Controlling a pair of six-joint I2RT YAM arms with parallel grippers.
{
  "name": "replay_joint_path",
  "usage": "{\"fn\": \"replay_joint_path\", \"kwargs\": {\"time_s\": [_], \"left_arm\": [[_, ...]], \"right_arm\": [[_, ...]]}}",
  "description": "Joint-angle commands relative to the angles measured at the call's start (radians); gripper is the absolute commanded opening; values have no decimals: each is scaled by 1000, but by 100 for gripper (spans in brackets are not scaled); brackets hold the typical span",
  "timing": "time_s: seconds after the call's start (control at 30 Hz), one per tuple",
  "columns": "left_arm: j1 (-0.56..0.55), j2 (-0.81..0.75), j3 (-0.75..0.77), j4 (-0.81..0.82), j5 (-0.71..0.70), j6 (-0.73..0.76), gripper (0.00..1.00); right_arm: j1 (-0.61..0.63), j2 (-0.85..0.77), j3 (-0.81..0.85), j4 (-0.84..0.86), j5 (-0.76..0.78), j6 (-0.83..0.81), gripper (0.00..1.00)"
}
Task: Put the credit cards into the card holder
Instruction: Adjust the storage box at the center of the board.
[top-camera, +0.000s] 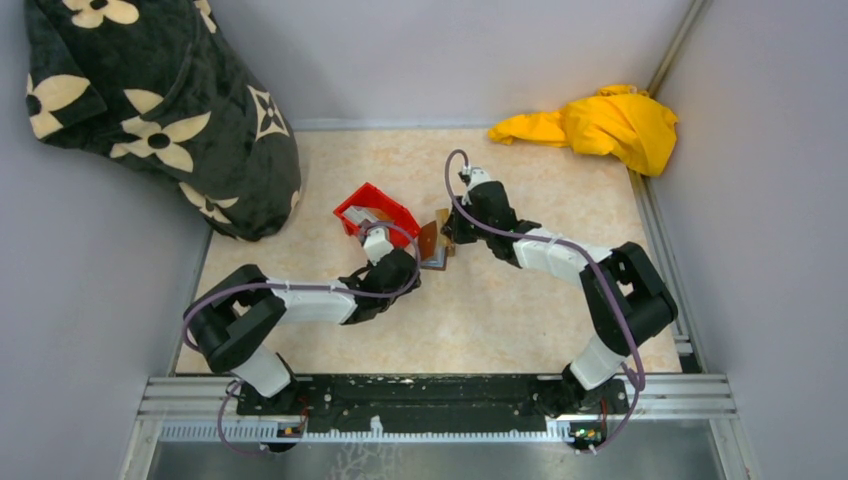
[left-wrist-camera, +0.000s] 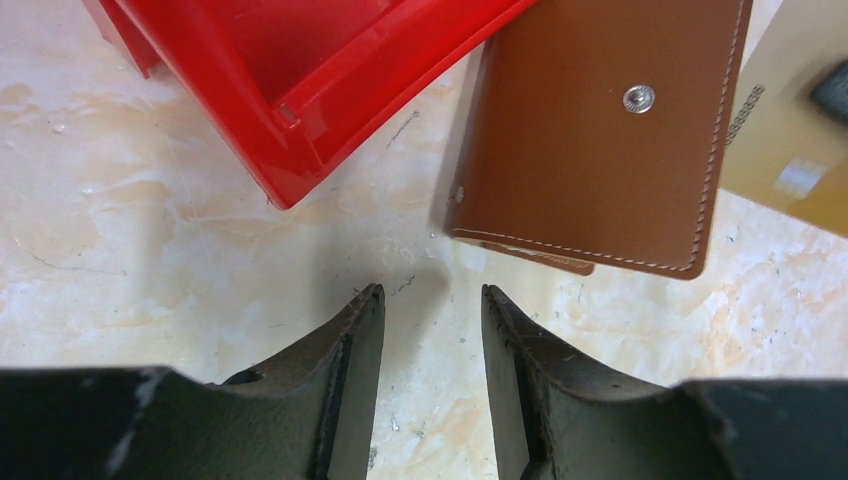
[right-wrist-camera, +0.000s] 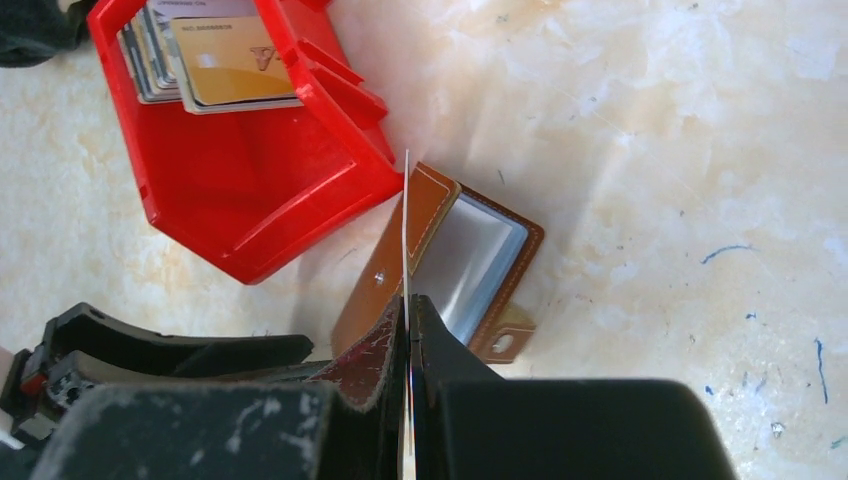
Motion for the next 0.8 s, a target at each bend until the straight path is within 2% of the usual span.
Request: {"fn": "replay_joint_path", "kwargs": {"time_s": [0.0,0.27,0.43,0.57,0.77], "left_arm": [[-6,36,28,-19,-37,3,48],[-10,41,36,-57,-94,-14,48],[-13,-13,20,-144,-161,-37,48],[-14,-47,-1,-152,-202,-35,49],[-13,32,60,-144,-240,-10,52]], "right_arm": [[12,5,-27,15,47,34,0],[12,0,-44,-12,78,77,0],[12,9,-46,-25,92,81,0],[12,23,-44,-46,114,84,0],[12,17,-49,-73,134,84,0]]}}
